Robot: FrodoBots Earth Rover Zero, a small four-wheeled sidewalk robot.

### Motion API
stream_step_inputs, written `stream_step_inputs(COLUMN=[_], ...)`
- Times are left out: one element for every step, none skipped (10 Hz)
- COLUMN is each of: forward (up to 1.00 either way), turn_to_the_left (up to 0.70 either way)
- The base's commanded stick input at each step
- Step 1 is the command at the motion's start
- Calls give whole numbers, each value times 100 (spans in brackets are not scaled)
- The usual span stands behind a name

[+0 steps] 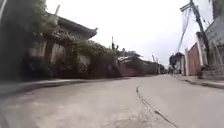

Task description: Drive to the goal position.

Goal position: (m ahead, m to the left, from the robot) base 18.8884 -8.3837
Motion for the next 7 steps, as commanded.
stream_step_inputs(forward=[85, 85, 85, 85, 85, 85, 85], turn_to_the_left=[0, -7, -29, -34, -34, -10, 0])
